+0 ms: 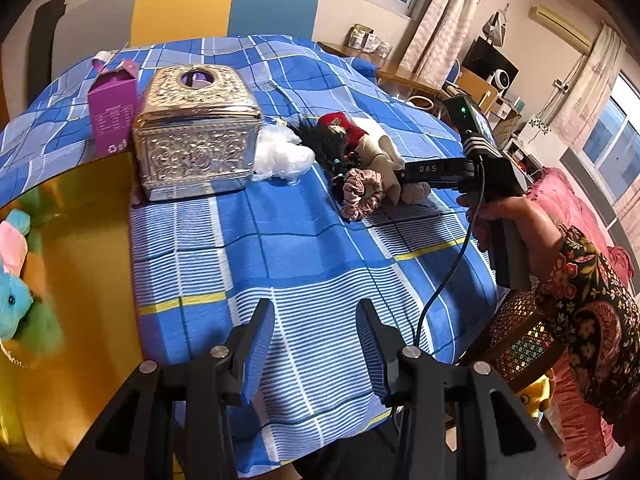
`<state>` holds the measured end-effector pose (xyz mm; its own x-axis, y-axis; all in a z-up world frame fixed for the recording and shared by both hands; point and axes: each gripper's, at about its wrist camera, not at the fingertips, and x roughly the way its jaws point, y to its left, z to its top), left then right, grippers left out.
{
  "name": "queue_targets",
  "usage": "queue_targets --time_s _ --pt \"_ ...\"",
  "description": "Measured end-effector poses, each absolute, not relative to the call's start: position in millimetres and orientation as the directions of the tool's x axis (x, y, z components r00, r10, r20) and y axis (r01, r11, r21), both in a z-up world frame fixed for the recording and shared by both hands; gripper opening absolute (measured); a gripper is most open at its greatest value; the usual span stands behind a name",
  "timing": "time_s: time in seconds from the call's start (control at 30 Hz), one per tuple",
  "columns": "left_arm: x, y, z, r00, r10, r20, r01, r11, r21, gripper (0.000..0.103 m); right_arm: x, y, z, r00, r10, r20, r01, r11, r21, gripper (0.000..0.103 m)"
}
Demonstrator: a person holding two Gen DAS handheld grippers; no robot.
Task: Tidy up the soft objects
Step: 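Move the right gripper to the white knit glove and close on it, then lower the left gripper onto the brown satin scrunchie and close it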
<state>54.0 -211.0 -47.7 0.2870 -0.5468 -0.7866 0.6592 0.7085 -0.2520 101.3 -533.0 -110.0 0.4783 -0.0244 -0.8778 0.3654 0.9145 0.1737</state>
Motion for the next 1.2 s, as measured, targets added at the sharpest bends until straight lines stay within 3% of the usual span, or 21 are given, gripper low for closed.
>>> queue_targets --time_s 0.27,0.53,0.77,1.0,1.2 --pt "63 -247 -46 0.277 -0.560 -0.781 0.700 0.674 -0.235 0.042 92 -539 -93 0.425 -0.053 -0.904 0.329 0.939 0.099 0.046" --pt "89 -314 -52 0.298 -0.540 -0.787 0.757 0.636 -0.149 0.042 76 -573 -91 0.485 -0.032 -0.874 0.413 0.889 0.196 0.046" --pt "122 -364 -78 0.312 -0.497 -0.809 0.752 0.650 -0.109 0.042 75 -578 -79 0.532 -0.062 -0.845 0.421 0.885 0.200 0.046" --pt "122 -353 -90 0.293 -0.509 -0.809 0.743 0.654 -0.143 0.016 76 -581 -81 0.535 -0.061 -0.843 0.434 0.876 0.212 0.046" --pt "115 -314 -96 0.265 -0.507 -0.820 0.708 0.680 -0.191 0.012 75 -582 -81 0.533 -0.071 -0.843 0.441 0.874 0.205 0.046"
